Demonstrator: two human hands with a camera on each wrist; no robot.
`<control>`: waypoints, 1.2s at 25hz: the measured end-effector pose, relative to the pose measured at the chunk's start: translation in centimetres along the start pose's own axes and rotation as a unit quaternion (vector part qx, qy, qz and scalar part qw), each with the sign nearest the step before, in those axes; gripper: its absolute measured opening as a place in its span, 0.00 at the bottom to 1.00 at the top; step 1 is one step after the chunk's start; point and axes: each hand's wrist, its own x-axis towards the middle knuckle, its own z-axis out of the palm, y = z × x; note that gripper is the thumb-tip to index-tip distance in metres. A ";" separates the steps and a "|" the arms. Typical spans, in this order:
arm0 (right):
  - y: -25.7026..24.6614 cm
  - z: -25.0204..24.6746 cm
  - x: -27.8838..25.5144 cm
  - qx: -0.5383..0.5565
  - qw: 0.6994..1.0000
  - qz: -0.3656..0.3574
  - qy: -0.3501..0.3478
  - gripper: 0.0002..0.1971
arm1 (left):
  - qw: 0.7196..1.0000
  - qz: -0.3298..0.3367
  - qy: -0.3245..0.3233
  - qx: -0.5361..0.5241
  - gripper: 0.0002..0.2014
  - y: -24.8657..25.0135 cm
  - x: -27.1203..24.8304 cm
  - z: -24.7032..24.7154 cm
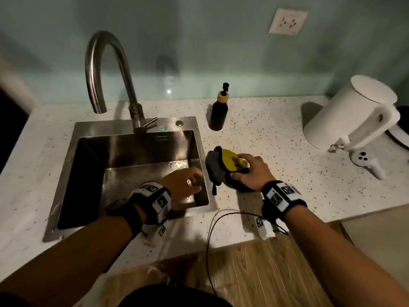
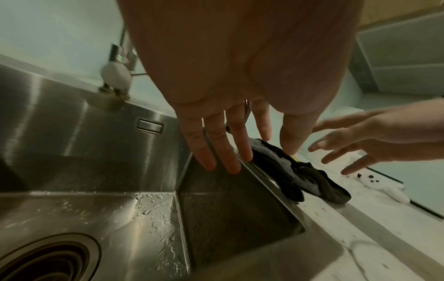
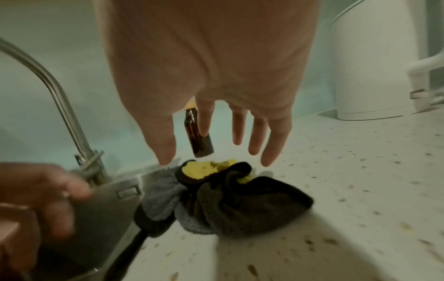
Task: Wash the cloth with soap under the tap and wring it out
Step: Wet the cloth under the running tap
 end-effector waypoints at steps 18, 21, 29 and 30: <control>-8.1 1.3 7.6 0.206 0.951 -0.175 -0.152 0.17 | 0.967 -0.042 0.168 -0.186 0.31 1.4 5.3 -4.5; -9.9 2.4 7.6 0.225 0.937 -0.200 -0.178 0.25 | 0.937 -0.081 0.237 -0.245 0.26 -0.4 3.4 -5.2; -17.1 6.8 6.0 0.179 0.918 -0.249 -0.252 0.12 | 0.829 -0.107 0.309 -0.453 0.18 -3.8 -2.9 -7.1; -17.7 7.3 5.8 0.184 0.917 -0.252 -0.247 0.12 | 0.817 -0.114 0.303 -0.477 0.19 -4.1 -3.6 -7.4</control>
